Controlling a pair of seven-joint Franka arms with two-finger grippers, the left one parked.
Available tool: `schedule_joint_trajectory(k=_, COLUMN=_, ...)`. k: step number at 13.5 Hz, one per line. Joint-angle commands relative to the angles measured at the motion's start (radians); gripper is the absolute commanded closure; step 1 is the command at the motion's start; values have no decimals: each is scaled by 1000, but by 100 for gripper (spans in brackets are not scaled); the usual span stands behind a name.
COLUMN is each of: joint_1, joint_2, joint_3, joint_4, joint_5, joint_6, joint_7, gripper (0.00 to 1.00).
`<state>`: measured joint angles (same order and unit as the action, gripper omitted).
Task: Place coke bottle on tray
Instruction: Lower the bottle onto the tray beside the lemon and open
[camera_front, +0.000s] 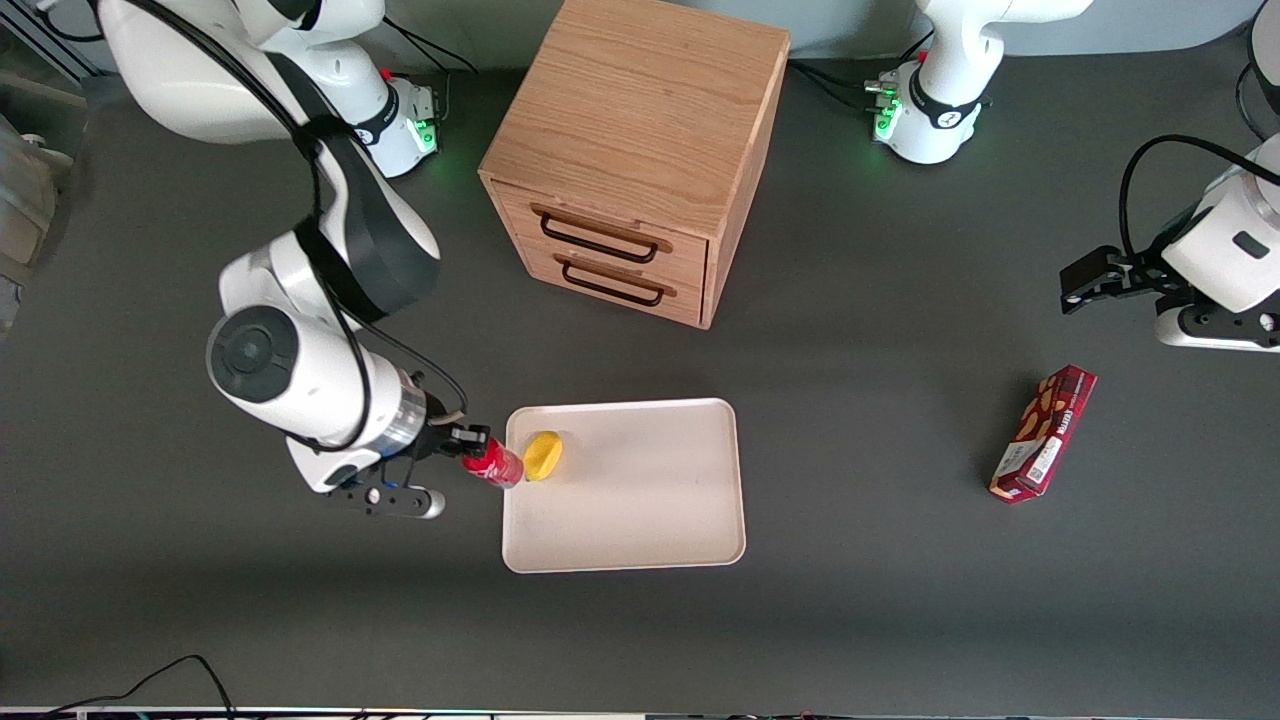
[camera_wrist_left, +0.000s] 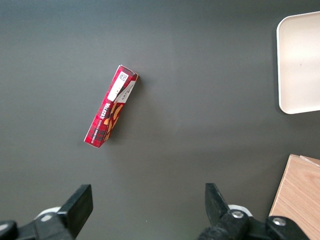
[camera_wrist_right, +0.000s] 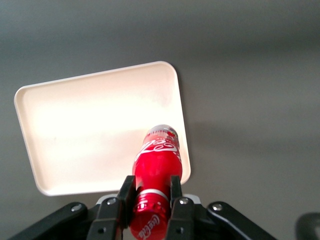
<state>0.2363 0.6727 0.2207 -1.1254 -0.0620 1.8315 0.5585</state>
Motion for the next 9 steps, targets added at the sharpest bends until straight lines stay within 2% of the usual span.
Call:
schedule_joint_trajectory(k=1, joint_1=60, joint_2=71, joint_3=-67, joint_4=104, joint_5=-15, joint_6=58, joint_7=27, gripper=100)
schedule_joint_trajectory(k=5, joint_1=61, joint_2=142, joint_3=-69, joint_4=104, joint_5=-12, joint_6=179, joint_7=31, gripper=100)
schedule_joint_trajectory(k=9, joint_1=75, joint_2=200, joint_3=-67, joint_4=99, joint_5=-6, joint_6=187, joint_7=64, gripper=100)
